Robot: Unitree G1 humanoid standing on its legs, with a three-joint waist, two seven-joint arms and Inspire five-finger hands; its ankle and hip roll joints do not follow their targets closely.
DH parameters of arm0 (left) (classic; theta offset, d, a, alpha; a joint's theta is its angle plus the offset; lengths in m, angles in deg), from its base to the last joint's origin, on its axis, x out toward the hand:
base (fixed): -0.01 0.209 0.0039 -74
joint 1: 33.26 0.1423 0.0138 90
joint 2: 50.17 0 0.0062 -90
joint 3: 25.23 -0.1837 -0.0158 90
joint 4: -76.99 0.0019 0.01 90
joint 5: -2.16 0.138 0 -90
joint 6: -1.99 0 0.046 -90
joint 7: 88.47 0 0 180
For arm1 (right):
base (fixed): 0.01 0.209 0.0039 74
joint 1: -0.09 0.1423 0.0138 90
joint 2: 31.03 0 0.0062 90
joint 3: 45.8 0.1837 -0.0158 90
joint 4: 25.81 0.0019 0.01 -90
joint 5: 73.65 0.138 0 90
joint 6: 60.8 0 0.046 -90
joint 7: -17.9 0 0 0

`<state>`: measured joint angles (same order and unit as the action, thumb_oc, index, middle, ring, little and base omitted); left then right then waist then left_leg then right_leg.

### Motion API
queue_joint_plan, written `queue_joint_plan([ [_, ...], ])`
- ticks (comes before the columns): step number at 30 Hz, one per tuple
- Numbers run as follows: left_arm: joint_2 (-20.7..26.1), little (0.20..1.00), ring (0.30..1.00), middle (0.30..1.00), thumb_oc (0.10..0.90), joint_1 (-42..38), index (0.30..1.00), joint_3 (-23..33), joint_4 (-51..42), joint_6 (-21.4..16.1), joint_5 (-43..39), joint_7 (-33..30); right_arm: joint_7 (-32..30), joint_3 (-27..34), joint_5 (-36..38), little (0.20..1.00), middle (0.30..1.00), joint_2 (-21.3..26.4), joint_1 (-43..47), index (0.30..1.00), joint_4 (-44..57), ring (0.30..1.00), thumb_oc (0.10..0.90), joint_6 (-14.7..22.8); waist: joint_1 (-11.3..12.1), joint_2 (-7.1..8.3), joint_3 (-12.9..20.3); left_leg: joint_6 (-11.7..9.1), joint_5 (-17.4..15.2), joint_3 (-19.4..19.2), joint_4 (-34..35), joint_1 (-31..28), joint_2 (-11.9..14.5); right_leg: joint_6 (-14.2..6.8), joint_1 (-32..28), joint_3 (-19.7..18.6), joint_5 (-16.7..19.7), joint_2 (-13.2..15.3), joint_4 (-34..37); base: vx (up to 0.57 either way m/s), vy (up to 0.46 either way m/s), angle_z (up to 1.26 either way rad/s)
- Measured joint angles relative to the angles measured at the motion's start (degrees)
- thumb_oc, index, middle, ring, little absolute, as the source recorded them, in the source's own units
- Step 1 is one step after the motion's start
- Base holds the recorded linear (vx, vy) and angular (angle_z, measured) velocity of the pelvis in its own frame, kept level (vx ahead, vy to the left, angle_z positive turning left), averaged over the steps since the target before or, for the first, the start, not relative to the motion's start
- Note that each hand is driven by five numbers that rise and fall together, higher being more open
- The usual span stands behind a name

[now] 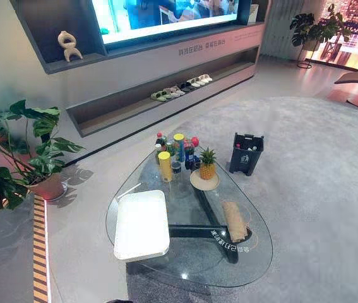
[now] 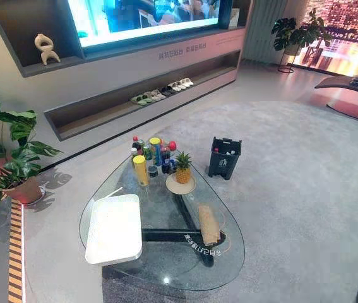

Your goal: Wipe the table with a cloth and put it in the basket.

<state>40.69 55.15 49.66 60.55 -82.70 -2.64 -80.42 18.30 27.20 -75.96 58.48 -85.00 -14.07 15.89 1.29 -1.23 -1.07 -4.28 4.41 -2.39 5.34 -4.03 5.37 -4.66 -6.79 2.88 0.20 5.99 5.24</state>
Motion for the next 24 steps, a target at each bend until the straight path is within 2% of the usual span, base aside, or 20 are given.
queue_joint_plan([
  [4,0.08,0.900,0.900,0.900,0.800,-0.16,0.900,-0.03,-0.02,0.21,-0.04,0.01,0.40,-0.43,0.00,0.900,0.900,0.06,-0.04,0.900,1.14,0.900,0.800,-1.08,-0.10,0.20,-0.11,0.00,0.00,-0.04,0.00,0.16,0.02,0.00,0.19,-0.03,0.00,-0.01,0.00,-0.01,0.019,-0.10],
  [17,1.25,0.900,0.900,0.900,0.800,-0.53,0.900,0.11,-0.06,-0.42,-0.06,-0.03,1.79,-0.91,0.03,0.900,0.900,0.18,-0.28,0.900,2.37,0.900,0.800,-1.02,-0.13,1.54,-0.95,-0.01,0.00,-0.07,-0.01,1.01,0.04,-0.02,1.09,-0.03,0.01,-0.03,0.00,-0.01,-0.006,0.00],
  [24,1.41,0.900,0.900,0.900,0.800,-0.54,0.900,0.08,-0.06,-0.49,-0.08,-0.14,1.71,-0.92,0.02,0.900,0.900,0.08,-1.11,0.900,2.43,0.900,0.800,-0.88,-0.13,1.55,-1.15,-0.02,-0.01,-0.06,0.00,1.02,0.04,-0.01,1.09,-0.03,-0.01,-0.03,0.00,0.00,0.000,0.00],
])
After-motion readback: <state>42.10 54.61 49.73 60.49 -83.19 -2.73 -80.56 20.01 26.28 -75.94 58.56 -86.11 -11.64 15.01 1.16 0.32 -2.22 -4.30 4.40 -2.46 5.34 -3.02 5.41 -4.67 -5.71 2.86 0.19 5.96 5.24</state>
